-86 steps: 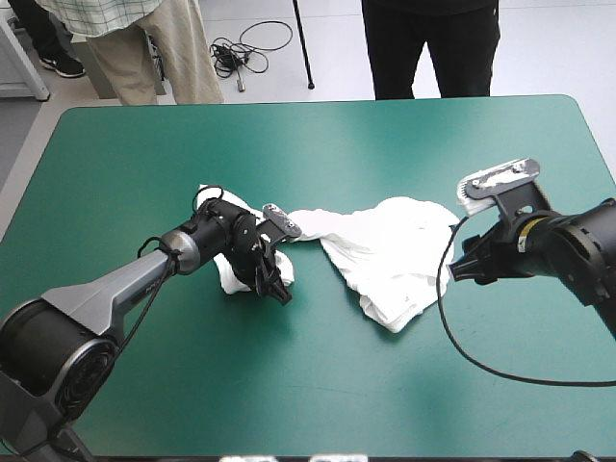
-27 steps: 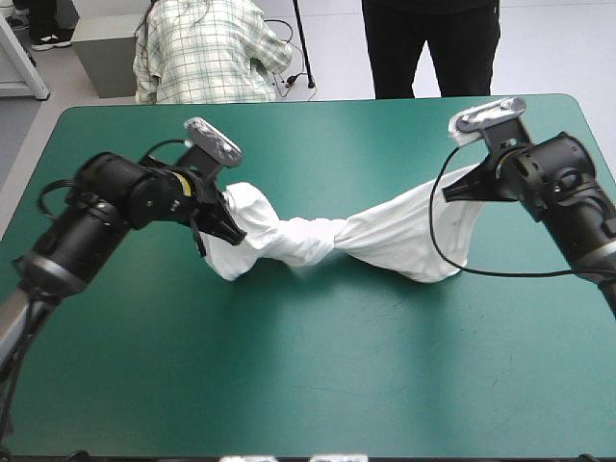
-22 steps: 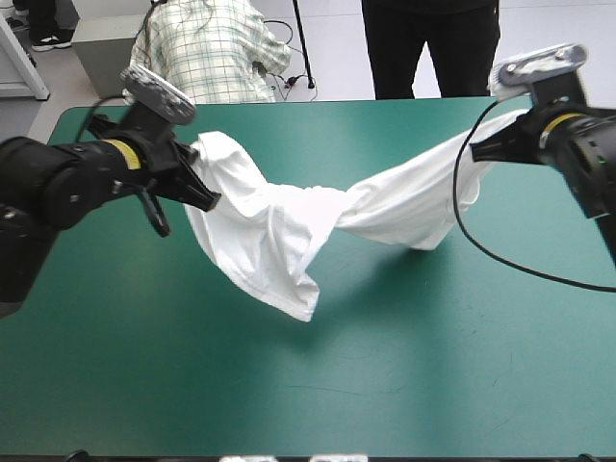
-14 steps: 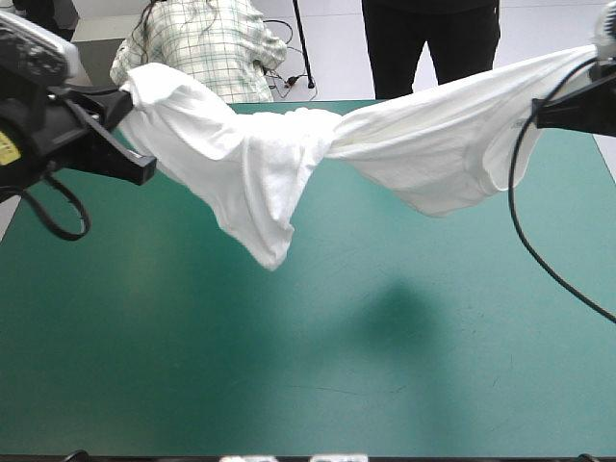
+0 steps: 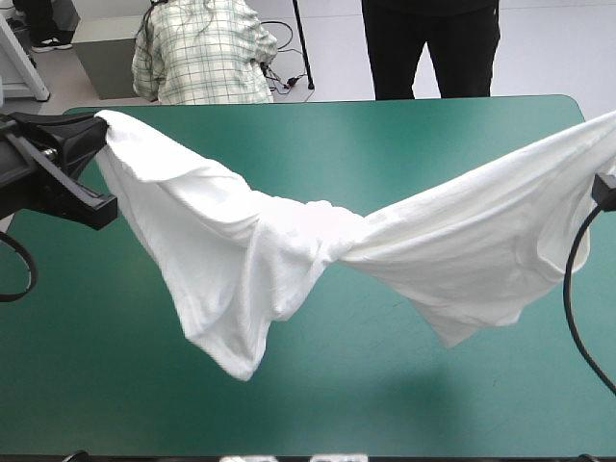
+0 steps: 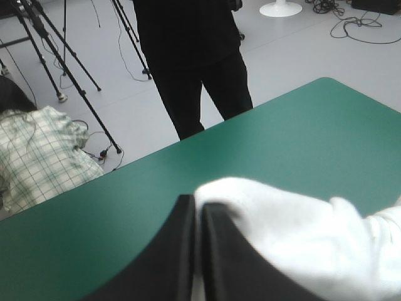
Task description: Fold the cloth
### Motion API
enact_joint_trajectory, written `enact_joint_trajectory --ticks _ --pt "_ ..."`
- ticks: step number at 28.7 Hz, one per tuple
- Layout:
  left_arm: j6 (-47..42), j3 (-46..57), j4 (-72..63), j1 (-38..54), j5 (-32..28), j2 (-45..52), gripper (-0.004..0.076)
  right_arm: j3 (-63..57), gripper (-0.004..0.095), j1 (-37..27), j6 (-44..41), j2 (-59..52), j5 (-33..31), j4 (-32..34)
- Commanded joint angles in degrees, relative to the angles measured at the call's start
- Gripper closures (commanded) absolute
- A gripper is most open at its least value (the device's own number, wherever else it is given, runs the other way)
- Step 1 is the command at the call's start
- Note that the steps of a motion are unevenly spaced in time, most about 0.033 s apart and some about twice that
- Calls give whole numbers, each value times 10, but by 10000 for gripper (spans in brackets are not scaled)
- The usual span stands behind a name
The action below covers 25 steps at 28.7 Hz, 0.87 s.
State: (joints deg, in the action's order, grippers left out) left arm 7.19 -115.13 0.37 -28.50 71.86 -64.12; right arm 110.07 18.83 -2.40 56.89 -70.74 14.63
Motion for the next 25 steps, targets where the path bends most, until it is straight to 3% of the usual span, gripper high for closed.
enact_joint_trajectory --ticks 1,7,12,18,25 --pt "-17 18 -4 1 20 5 733 -25 925 -1 7 -7 24 4" --pt "-31 126 -4 1 20 -5 733 -154 925 -1 7 -9 38 -5" --pt "-31 223 14 1 4 -53 733 -273 925 -1 5 16 93 -15" --pt "-38 284 78 1 -87 -146 733 -327 925 -1 5 113 176 4" --pt "-119 285 252 1 -191 -284 733 -325 925 -1 -21 238 243 79"
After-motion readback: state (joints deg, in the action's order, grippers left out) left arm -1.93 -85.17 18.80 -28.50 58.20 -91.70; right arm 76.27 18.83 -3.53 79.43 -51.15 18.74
